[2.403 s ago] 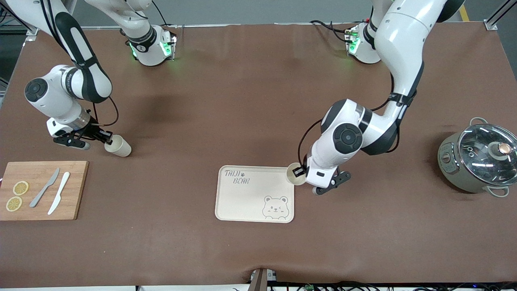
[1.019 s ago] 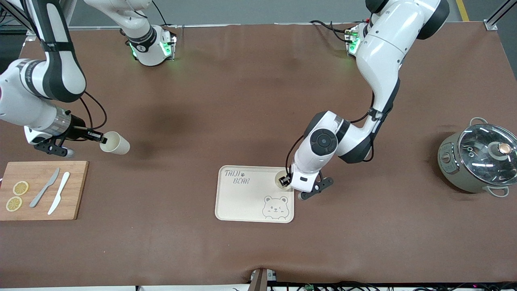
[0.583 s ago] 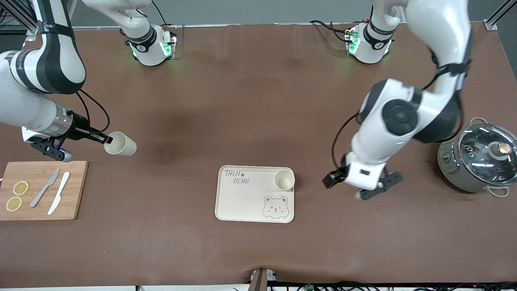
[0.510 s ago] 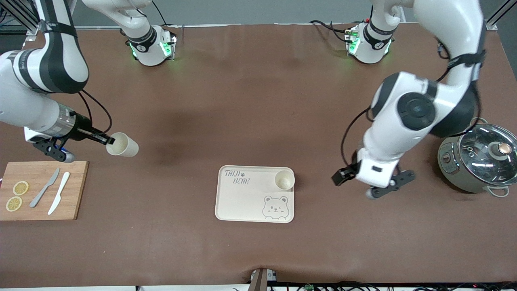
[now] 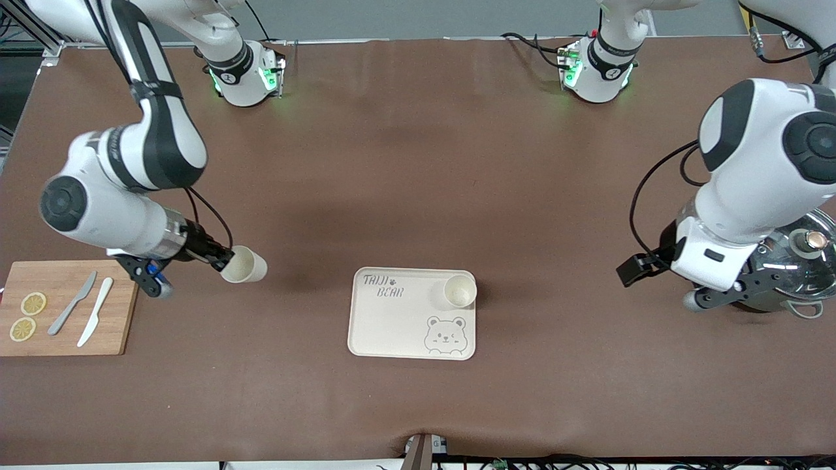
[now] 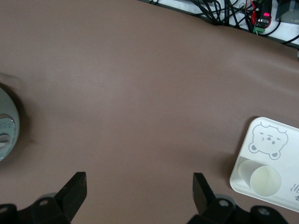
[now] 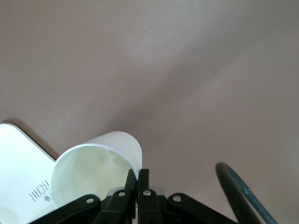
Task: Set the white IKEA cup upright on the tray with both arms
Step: 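Carry the second cup toward the tray with the right gripper while the left gripper retracts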
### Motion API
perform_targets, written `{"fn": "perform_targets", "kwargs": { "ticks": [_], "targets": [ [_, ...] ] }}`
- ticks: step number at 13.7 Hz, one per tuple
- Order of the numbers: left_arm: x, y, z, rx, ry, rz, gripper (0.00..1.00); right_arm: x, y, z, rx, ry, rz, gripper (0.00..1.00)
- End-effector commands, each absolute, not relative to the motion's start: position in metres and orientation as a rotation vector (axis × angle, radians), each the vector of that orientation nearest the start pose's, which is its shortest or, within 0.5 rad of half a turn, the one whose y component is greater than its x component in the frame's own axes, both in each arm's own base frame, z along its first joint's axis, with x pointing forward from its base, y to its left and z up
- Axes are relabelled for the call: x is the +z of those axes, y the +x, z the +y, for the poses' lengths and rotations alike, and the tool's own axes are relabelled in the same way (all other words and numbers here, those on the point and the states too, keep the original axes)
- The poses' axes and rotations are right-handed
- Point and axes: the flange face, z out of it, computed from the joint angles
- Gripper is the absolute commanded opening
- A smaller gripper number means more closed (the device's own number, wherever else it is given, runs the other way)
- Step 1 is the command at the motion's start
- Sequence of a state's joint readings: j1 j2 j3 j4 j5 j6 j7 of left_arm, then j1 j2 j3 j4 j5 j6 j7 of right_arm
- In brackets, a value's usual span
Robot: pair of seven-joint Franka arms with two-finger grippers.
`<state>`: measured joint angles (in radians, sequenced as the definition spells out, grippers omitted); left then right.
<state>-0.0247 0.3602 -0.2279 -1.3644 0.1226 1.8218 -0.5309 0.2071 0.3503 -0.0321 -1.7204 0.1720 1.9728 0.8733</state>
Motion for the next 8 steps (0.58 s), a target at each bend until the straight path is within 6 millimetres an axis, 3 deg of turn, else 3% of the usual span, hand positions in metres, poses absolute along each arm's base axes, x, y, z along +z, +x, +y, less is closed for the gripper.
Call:
{"fn": "perform_targets", "kwargs": {
  "ticks": [1,4,8],
  "targets": [
    [0.551,0.652,-0.114,-0.198,-3.075,-0.41,1.0,0.361,0.644,0.165,0.26,-2.776,1.31,0.0],
    [0.569,0.647,-0.086,-0.213,-3.063,-0.426,1.0,0.34,0.651,0.2,0.311,-2.7,1.429,0.0],
    [0.593,0.633,-0.058,-0.191,-3.05,-0.357,1.0,0.313,0.646,0.273,0.248,-2.618,1.456,0.0]
  ]
}}
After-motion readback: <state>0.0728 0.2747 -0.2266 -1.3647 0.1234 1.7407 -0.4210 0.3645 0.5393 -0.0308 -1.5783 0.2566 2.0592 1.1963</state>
